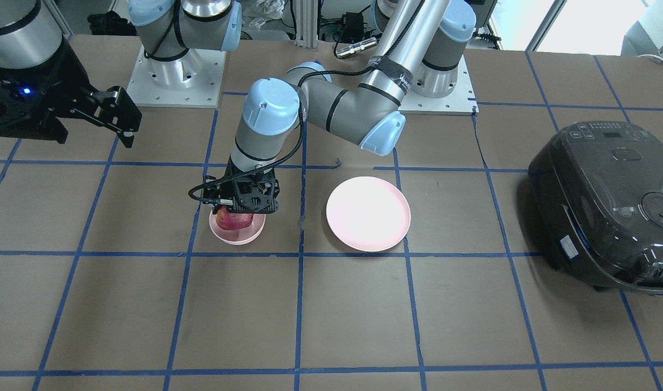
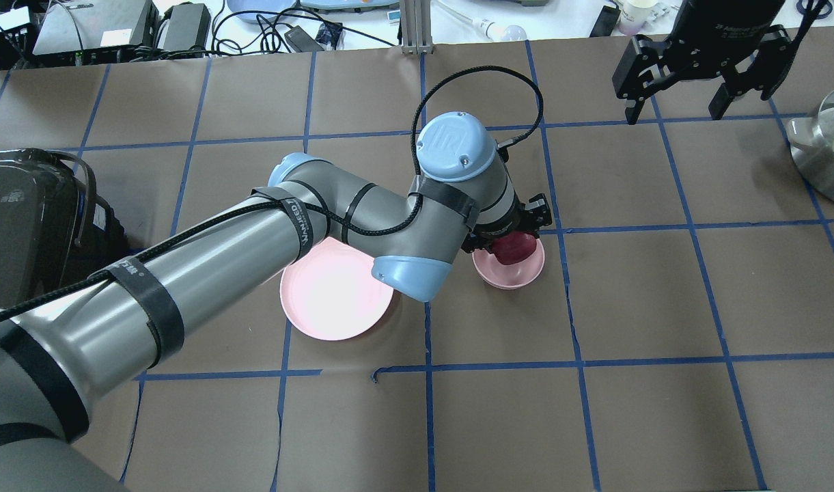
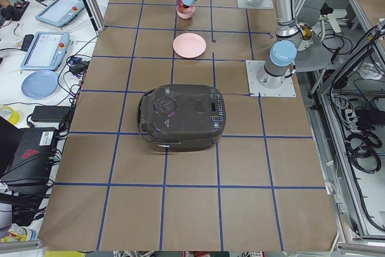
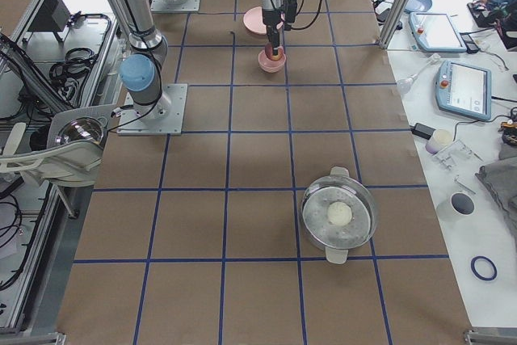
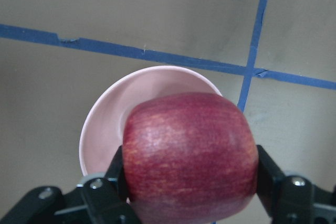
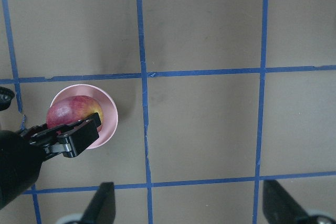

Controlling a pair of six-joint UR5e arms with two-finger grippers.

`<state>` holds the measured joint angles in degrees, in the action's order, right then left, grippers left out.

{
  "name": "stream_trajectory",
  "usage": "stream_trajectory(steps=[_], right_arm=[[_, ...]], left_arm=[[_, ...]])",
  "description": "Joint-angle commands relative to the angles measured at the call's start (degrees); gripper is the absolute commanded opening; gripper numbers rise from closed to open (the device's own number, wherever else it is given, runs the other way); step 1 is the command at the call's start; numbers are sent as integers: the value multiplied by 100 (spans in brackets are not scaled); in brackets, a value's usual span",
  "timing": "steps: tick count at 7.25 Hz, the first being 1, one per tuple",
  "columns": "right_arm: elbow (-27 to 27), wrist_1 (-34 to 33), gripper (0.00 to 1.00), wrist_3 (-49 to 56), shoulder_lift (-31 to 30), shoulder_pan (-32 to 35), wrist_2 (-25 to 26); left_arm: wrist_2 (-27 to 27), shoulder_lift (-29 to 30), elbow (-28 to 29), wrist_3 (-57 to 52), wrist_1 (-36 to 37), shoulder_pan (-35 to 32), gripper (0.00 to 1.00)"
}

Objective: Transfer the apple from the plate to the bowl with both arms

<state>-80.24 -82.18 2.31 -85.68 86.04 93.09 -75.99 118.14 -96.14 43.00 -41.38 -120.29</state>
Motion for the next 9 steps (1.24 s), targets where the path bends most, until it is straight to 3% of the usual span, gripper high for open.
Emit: stream_trajectory(steps=[1,5,6,8,9], right_arm=[[0,26,100,-2,-36,0,25],[-9,-18,100,60,-107,44,-54],[-18,-27,100,51,-150,79,-46],[-18,-27,100,-2,-168,228,-133],[-18,-53,100,-2,-168,333,-220]], left_arm=[[-13,-19,-1,-89,15,-12,100],[-109,-439,-62,-133,-63,49,100],[-475,-650,-132,-378,-238,137,100],[-688,-1246,-265,-1430,-1025,540,100],[-889,-1667,-256,-2009,-1753,785,100]])
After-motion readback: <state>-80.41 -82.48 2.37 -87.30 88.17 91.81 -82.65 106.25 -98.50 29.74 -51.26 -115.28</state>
